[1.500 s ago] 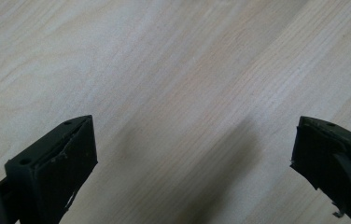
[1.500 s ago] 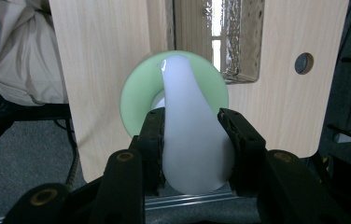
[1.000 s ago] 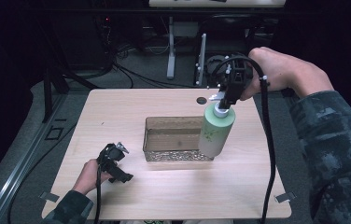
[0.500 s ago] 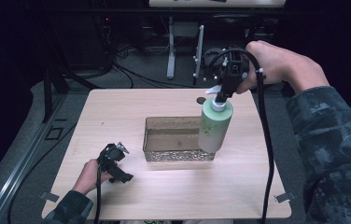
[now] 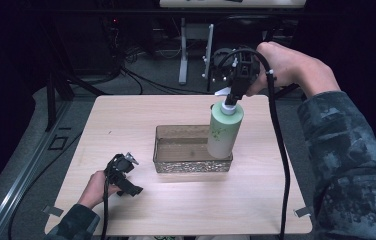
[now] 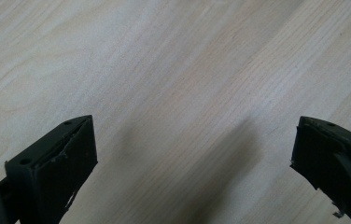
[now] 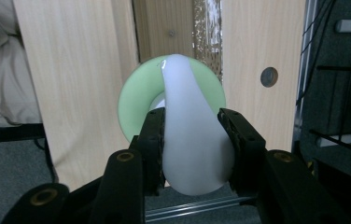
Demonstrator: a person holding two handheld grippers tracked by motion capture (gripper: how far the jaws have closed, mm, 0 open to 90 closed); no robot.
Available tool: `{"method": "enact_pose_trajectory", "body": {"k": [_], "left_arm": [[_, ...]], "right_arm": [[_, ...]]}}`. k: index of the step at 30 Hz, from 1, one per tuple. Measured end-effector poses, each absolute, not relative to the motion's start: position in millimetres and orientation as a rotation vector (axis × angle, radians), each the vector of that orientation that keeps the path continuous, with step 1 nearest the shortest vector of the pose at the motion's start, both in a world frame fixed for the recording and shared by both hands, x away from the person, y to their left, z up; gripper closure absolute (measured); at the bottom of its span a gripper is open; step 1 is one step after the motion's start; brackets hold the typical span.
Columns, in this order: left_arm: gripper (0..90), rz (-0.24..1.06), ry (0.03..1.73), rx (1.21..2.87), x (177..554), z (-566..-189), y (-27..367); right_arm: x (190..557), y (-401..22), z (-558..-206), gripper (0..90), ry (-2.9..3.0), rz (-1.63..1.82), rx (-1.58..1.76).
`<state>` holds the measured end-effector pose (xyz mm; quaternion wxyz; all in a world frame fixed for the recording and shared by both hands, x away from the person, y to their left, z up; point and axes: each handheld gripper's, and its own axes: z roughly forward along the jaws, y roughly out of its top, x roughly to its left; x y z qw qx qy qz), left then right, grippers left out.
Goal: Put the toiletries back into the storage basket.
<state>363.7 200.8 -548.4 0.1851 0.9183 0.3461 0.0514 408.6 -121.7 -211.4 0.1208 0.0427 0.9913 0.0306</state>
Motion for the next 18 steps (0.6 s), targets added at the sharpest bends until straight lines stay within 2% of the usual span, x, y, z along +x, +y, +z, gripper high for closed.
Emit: {"method": "enact_pose_trajectory", "body": {"k": [18], "left_arm": [[0.0, 0.141, 0.978, 2.588, 363, -548, 201]], "right_arm": [[425, -119, -218, 63.4, 2.887, 0.130, 0.151]]}}
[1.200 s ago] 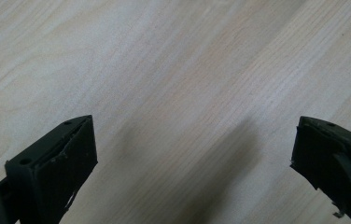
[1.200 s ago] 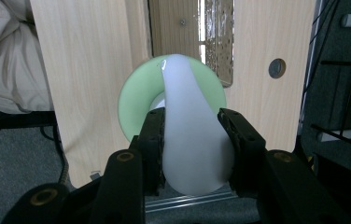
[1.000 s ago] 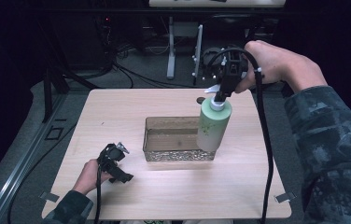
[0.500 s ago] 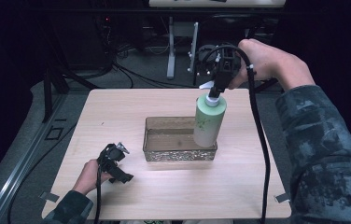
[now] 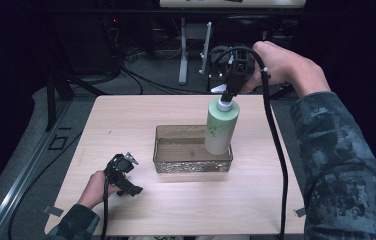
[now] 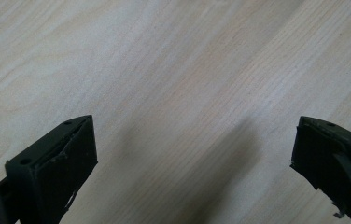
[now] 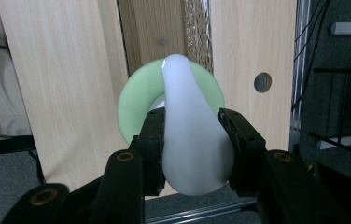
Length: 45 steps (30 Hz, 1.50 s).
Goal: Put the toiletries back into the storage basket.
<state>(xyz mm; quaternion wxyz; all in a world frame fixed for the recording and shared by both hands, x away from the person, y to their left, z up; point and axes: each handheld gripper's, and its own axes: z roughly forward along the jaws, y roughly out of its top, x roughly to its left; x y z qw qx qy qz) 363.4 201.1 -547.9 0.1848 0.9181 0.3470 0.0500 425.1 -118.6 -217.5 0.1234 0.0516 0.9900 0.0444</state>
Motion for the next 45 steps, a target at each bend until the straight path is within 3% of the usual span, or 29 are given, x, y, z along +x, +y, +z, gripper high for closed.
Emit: {"method": "enact_pose_trajectory", "body": {"k": [45], "left_arm": [[0.0, 0.139, 0.980, 2.583, 364, -548, 202]], "right_arm": [[451, -122, -274, 63.3, 2.916, 0.163, 0.198]]}}
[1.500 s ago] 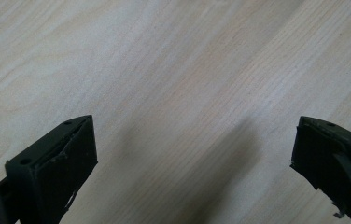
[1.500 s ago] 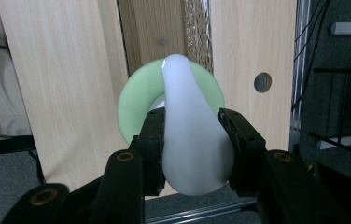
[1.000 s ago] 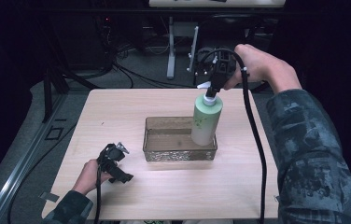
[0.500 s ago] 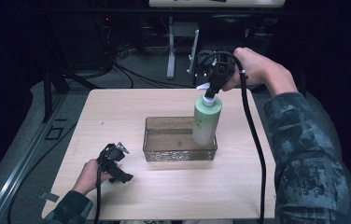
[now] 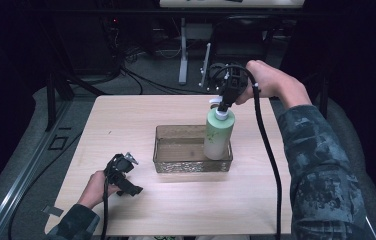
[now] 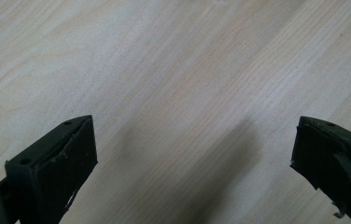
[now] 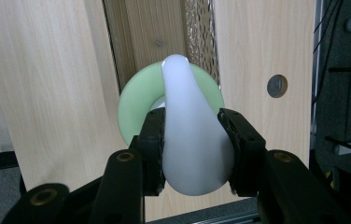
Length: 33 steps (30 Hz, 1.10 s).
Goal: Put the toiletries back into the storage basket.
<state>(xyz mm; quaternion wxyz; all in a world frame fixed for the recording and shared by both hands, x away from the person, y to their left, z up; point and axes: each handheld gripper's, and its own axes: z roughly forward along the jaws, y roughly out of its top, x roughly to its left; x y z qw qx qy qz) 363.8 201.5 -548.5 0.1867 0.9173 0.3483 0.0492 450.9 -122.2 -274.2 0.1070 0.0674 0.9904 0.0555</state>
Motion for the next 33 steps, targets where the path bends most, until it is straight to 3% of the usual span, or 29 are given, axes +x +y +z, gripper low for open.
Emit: {"method": "enact_pose_trajectory", "body": {"k": [33], "left_arm": [[0.0, 0.137, 0.978, 2.591, 363, -549, 200]], "right_arm": [[451, -136, -314, 63.2, 2.949, 0.158, 0.232]]}}
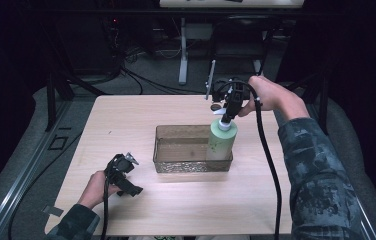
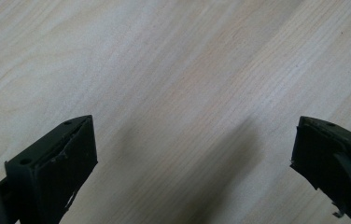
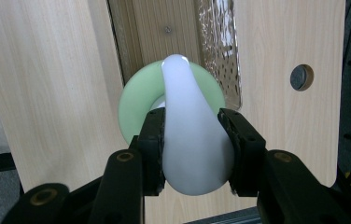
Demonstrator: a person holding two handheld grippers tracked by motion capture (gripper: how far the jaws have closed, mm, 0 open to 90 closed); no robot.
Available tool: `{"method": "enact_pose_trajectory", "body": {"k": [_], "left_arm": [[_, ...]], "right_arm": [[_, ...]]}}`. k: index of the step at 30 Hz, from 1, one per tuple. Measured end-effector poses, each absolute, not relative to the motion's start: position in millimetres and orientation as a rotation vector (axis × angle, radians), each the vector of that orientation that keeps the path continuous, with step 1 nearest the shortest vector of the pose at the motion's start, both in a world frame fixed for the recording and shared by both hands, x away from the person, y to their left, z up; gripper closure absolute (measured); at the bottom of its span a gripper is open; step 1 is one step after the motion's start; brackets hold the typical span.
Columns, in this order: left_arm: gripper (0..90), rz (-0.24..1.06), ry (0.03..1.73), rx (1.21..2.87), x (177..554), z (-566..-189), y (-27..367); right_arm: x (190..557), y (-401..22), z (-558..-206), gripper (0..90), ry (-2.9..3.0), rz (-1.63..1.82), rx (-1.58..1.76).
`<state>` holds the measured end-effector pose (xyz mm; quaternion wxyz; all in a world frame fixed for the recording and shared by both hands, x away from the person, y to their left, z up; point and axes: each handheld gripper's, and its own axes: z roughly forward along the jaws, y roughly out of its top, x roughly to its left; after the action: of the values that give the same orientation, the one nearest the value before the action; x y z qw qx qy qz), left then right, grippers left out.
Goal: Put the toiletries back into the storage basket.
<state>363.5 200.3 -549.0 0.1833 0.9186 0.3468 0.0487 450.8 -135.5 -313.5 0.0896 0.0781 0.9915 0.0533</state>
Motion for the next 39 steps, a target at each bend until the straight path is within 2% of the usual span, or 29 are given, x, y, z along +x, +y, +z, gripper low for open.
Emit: {"method": "enact_pose_trajectory", "body": {"k": [24, 28, 29, 31, 32, 36, 39], "left_arm": [[0.0, 0.138, 0.973, 2.597, 363, -549, 199], [0.0, 0.138, 0.971, 2.598, 363, -549, 198], [0.0, 0.139, 0.972, 2.599, 363, -549, 198], [0.0, 0.140, 0.972, 2.599, 363, -549, 199], [0.0, 0.141, 0.972, 2.598, 363, -549, 199], [0.1, 0.139, 0.972, 2.597, 363, -549, 198], [0.0, 0.140, 0.971, 2.597, 363, -549, 198]], "right_arm": [[450, -135, -324, 61.8, 2.922, 0.240, 0.254], [447, -135, -323, 48.4, 2.908, 0.248, 0.269], [447, -135, -323, 48.4, 2.908, 0.248, 0.269], [447, -136, -323, 40.6, 2.885, 0.256, 0.302], [447, -137, -322, 31.4, 2.876, 0.275, 0.326], [447, -140, -321, 16.8, 2.868, 0.329, 0.431], [445, -143, -322, 10.8, 2.851, 0.346, 0.481]]}}
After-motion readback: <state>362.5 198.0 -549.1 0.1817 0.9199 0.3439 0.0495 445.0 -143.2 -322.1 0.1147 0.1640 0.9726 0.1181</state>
